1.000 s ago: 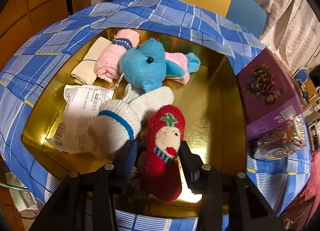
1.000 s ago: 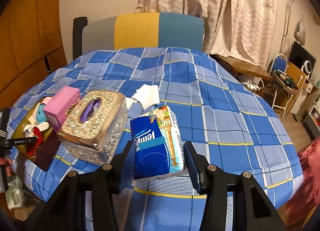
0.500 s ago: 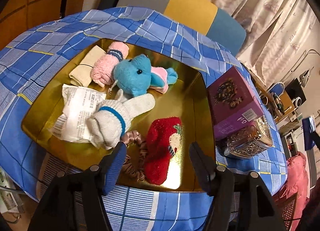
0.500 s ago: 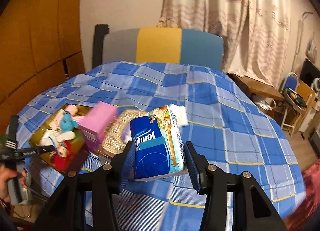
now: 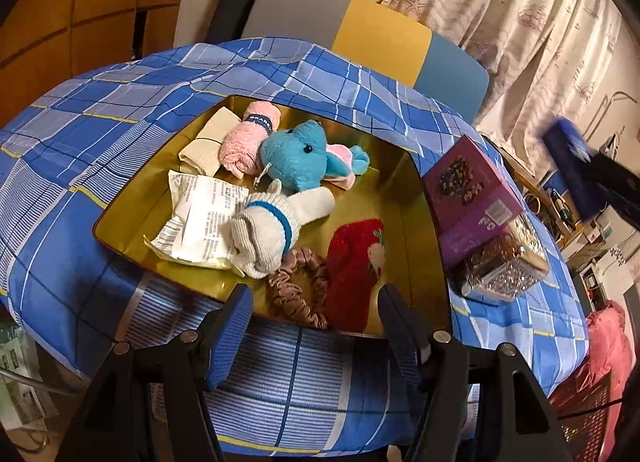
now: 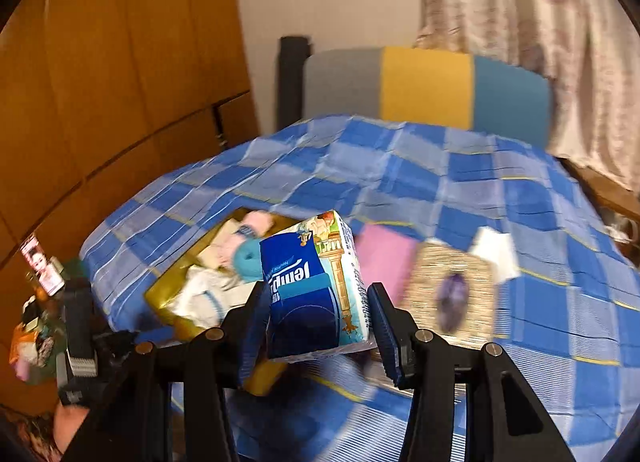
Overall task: Organize soft objects
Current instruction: 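Lower the blue Tempo tissue pack into the gold tray and open the right gripper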
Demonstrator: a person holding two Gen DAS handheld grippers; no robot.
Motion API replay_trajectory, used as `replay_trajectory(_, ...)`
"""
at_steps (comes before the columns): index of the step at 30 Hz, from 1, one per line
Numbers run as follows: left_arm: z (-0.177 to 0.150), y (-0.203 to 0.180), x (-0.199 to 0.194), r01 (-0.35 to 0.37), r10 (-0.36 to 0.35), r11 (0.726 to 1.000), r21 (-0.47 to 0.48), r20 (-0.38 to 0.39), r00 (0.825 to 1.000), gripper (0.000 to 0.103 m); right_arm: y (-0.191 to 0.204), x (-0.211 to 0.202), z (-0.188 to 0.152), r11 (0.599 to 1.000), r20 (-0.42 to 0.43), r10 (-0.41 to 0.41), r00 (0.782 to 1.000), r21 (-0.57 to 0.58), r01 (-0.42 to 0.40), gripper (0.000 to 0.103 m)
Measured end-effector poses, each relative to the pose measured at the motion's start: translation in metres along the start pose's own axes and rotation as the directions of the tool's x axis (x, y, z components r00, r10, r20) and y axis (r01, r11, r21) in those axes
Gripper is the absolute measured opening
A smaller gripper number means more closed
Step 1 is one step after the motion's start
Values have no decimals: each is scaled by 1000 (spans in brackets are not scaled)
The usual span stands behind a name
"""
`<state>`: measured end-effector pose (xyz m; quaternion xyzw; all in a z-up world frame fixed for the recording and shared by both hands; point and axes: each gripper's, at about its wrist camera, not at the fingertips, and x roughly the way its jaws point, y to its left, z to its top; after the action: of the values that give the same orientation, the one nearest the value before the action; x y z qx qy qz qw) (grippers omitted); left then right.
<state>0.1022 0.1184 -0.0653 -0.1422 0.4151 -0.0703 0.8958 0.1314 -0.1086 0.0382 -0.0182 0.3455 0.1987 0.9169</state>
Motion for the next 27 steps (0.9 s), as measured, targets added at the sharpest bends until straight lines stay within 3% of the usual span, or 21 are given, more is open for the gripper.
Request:
replay_trajectory(5,-8,0,-6,7,-7,1000,24,17,1000,66,33,59,4,999,-86,19,996,-42,-23,50)
replay_trajectory(14,-15,21,-19,17,-15,999,-50,48,999,66,53,152,14,995,-196,-78,977,-84,62,50)
replay_trajectory(27,-15,17,-19,58,-56,996,-63,46,997,66,52,199,10,979,-267,-187,945,-129,157,51)
